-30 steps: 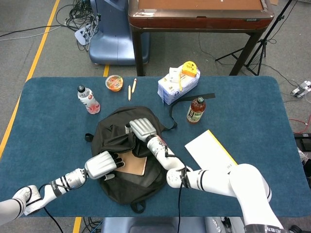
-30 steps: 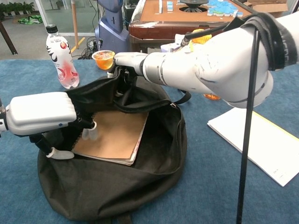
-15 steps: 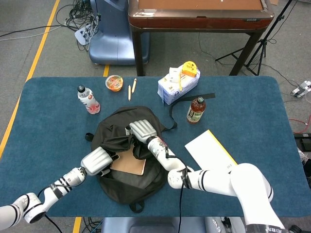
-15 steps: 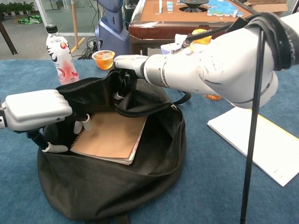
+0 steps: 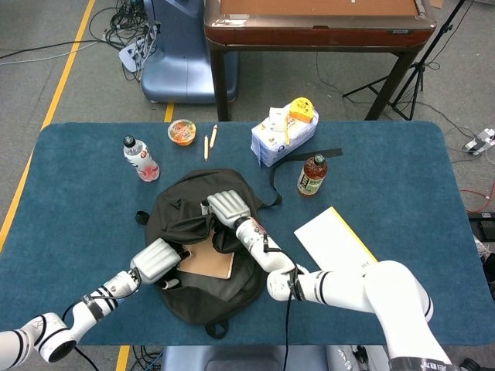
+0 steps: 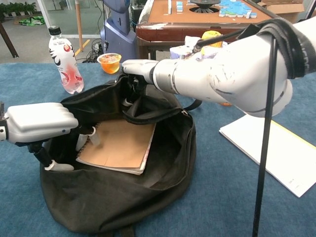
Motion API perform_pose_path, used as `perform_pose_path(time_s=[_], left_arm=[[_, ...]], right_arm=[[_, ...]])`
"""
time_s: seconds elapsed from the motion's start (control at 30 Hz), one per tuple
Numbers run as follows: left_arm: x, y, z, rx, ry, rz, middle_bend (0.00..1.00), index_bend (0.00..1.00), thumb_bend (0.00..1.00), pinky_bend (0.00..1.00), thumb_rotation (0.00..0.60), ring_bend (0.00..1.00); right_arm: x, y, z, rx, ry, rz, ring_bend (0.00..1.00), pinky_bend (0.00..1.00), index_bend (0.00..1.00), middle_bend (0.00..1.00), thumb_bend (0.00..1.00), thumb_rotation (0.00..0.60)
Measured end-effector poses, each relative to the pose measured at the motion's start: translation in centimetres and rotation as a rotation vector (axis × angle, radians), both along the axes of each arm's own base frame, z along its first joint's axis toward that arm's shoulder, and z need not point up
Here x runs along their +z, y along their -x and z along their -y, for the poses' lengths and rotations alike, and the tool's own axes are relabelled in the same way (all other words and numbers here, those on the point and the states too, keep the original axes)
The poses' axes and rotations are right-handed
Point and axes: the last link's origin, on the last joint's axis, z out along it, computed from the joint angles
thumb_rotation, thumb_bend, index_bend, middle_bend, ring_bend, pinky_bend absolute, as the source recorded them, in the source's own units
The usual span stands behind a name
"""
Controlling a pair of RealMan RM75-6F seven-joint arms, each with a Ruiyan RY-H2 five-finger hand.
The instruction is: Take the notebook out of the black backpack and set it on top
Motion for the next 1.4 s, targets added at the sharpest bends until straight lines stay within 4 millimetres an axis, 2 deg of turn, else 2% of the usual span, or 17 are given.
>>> perform_pose_path(time_s=[0.27, 0.3, 0.4, 0.5, 0.73, 0.9, 1.17, 1.4], left_arm=[[-0.5, -2.0, 1.4, 0.025, 0.116, 0.121, 0.42, 0.25, 0.21, 0.44, 0.502, 0.43], [-0.5, -2.2, 1.5, 0.015, 0.119, 0.128, 0.41, 0.25, 0.21, 0.44, 0.511, 0.43], [-0.2, -2.6, 1.2, -0.024, 0.095, 0.138, 0.39, 0.25, 0.21, 0.44, 0.587, 0.42], [0.0, -2.7, 0.7, -0.063, 0.058, 0.153, 0.38, 0.28, 0.22, 0.44, 0.6, 0.42], [0.2, -1.6, -0.8, -0.203, -0.019, 0.155, 0.38, 0.3, 0.21, 0.43, 0.6, 0.4], [-0.1, -0.6, -1.7, -0.313, -0.039, 0.136, 0.35, 0.28, 0.21, 0.41, 0.6, 0.36], [-1.0, 0.5, -1.6, -0.43, -0.03, 0.132, 0.25, 0.19, 0.21, 0.37, 0.6, 0.28], [-1.6, 1.1, -1.8, -0.476, -0.047, 0.133, 0.22, 0.18, 0.21, 0.36, 0.6, 0.26]], right_arm=[[-0.1, 0.0, 0.1, 0.003, 0.011, -0.006, 0.48, 0.49, 0.74, 0.57, 0.98, 0.6], [-0.1, 0.1, 0.1, 0.003, 0.012, -0.007, 0.48, 0.49, 0.74, 0.57, 0.98, 0.6], [-0.1, 0.1, 0.0, 0.001, 0.007, -0.007, 0.48, 0.49, 0.74, 0.57, 0.98, 0.6], [-0.1, 0.2, -0.1, 0.002, 0.003, -0.007, 0.48, 0.49, 0.74, 0.57, 0.98, 0.6], [-0.2, 0.2, -0.3, 0.008, -0.004, -0.01, 0.48, 0.49, 0.74, 0.57, 0.98, 0.6], [-0.3, 0.2, -0.4, 0.011, -0.004, -0.015, 0.48, 0.49, 0.74, 0.57, 0.98, 0.6], [-0.3, 0.4, -0.2, -0.001, -0.006, -0.019, 0.48, 0.49, 0.74, 0.57, 0.98, 0.6], [0.1, 0.1, 0.3, -0.013, -0.009, -0.014, 0.48, 0.49, 0.74, 0.57, 0.98, 0.6]])
